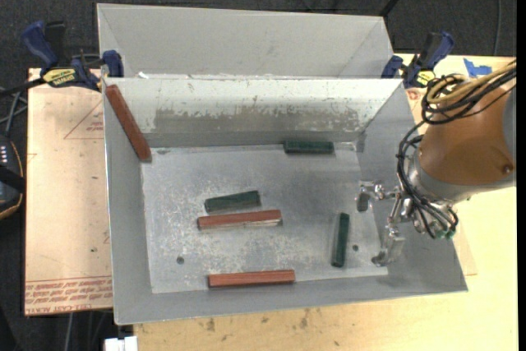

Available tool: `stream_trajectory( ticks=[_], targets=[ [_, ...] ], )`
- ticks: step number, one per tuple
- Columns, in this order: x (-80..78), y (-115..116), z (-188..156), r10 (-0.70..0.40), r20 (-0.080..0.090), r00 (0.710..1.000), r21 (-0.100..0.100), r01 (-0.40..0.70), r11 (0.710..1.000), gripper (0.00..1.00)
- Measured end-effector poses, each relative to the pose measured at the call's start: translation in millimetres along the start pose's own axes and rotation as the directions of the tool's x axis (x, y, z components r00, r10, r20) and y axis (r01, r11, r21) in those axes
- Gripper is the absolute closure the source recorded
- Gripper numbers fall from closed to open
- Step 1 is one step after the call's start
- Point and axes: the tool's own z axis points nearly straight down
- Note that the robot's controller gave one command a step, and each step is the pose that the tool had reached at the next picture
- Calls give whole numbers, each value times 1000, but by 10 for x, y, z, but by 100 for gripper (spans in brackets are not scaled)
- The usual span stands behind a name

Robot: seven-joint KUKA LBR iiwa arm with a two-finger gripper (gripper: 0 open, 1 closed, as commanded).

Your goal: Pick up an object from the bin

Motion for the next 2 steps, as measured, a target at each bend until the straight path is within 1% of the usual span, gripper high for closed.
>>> stream_trajectory(
  ticks=[1, 2],
  targets=[
    [-20, -21, 648, -113, 3, 994, 0, 113, 994, 0],
    [23, 233, 703, -257, 12, 966, 6, 257, 966, 0]
  ],
)
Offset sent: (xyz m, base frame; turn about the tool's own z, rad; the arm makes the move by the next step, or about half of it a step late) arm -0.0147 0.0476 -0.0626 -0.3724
